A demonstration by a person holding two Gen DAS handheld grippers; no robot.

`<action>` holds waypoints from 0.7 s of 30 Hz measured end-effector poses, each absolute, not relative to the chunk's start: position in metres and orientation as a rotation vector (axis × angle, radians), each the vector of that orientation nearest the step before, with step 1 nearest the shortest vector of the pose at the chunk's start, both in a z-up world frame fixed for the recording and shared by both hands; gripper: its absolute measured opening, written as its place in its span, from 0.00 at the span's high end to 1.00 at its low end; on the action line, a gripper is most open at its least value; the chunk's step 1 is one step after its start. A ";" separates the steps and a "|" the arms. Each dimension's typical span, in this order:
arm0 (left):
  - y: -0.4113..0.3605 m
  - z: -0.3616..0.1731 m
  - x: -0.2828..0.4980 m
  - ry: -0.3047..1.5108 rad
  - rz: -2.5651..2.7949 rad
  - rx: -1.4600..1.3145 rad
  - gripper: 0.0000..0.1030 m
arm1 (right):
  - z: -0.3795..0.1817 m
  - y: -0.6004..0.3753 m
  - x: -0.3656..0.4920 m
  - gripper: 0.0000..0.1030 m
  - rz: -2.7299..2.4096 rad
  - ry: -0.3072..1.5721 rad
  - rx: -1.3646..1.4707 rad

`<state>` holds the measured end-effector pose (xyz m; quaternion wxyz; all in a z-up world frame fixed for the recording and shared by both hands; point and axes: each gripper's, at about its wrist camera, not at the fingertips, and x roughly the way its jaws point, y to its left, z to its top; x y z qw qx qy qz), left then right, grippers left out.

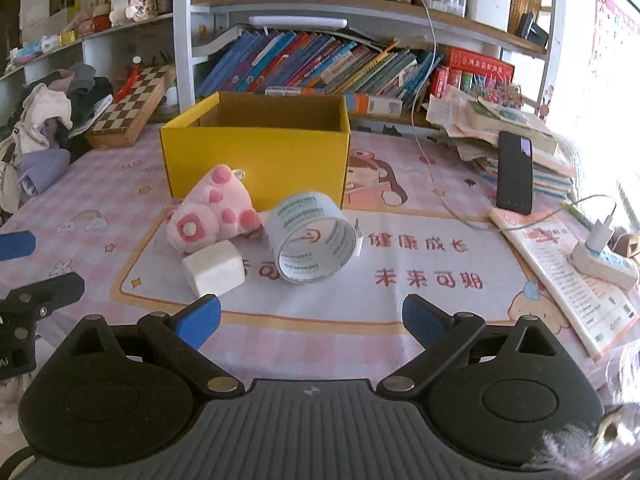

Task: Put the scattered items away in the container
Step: 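Move the left tool to the white foam cube while the right tool approaches the clear tape roll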

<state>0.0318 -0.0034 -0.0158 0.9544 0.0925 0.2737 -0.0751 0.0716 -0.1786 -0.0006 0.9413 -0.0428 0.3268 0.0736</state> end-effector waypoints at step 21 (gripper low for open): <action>-0.013 -0.023 0.032 0.578 -0.172 0.205 0.35 | -0.008 -0.177 0.071 0.05 0.135 0.659 -0.144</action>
